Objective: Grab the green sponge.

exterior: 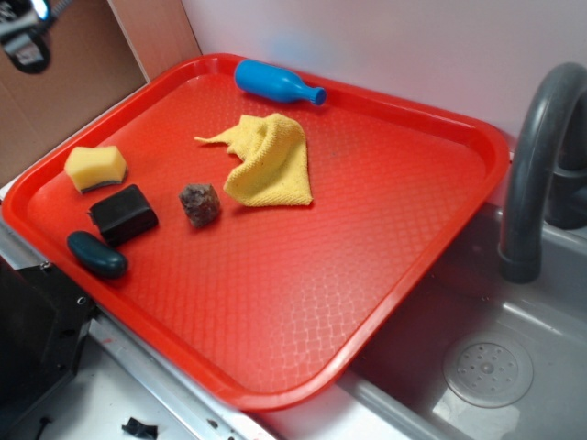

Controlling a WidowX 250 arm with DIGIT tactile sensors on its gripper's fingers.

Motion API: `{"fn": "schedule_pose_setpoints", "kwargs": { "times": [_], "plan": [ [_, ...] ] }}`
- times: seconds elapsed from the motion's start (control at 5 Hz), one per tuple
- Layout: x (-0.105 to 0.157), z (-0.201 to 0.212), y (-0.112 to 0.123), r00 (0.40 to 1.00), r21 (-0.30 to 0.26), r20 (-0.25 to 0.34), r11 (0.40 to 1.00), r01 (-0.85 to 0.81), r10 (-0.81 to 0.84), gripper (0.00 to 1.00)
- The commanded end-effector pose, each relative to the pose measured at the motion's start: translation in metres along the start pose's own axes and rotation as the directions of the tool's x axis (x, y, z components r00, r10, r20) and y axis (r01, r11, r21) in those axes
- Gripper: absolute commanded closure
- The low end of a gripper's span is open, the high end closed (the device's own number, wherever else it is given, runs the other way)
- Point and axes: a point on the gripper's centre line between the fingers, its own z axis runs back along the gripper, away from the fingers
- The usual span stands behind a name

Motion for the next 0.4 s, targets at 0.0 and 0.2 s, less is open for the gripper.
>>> {"fn": "schedule_pose_setpoints", "kwargs": {
  "times": [0.0,0.2],
  "plan": [
    [-0.004,-0.040,0.012,0.989,0.006,0.043,0.990,0.138,-0.139,0.00],
    [-0.014,-0.066,0.017,0.992,0.023,-0.029,0.992,0.126,-0.125,0.00]
  ]
}}
